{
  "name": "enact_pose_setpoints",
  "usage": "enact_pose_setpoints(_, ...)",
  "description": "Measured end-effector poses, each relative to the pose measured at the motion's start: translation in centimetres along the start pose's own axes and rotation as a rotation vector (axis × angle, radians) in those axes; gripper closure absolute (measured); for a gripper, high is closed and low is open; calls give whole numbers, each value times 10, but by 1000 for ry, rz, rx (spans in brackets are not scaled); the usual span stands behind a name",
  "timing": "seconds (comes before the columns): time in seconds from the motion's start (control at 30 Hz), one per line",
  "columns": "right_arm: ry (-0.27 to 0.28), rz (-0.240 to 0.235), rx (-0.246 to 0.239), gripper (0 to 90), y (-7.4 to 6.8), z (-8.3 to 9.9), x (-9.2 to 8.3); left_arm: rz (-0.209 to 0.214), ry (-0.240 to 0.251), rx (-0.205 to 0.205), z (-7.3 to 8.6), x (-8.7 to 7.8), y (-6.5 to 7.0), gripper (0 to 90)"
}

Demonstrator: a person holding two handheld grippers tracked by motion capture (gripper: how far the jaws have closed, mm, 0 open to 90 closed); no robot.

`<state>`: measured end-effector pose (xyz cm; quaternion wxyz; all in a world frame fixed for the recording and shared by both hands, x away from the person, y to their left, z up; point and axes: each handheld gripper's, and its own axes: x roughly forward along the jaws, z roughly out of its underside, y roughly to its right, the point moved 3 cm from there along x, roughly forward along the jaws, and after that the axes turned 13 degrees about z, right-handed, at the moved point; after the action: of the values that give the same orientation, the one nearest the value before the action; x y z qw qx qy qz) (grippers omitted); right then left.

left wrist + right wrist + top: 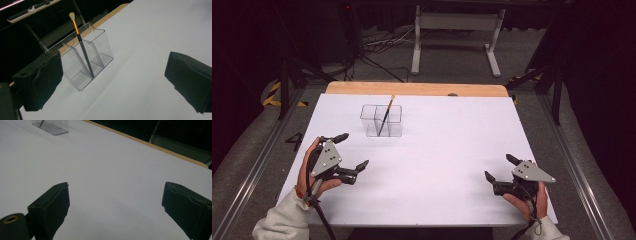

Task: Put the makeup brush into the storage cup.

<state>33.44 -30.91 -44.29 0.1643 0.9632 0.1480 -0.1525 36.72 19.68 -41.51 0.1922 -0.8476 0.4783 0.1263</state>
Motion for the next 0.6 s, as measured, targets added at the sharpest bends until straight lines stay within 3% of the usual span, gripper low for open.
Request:
enact_pose_setpoints(0.4,10,-11,-16,81,-2,-1,-1,-7,-38,-39,22,-7,1,28)
enact_pose_setpoints(0.6,11,-14,-20,80,-4,-1,-1,-11,-31,-71,31,-13,-1,31)
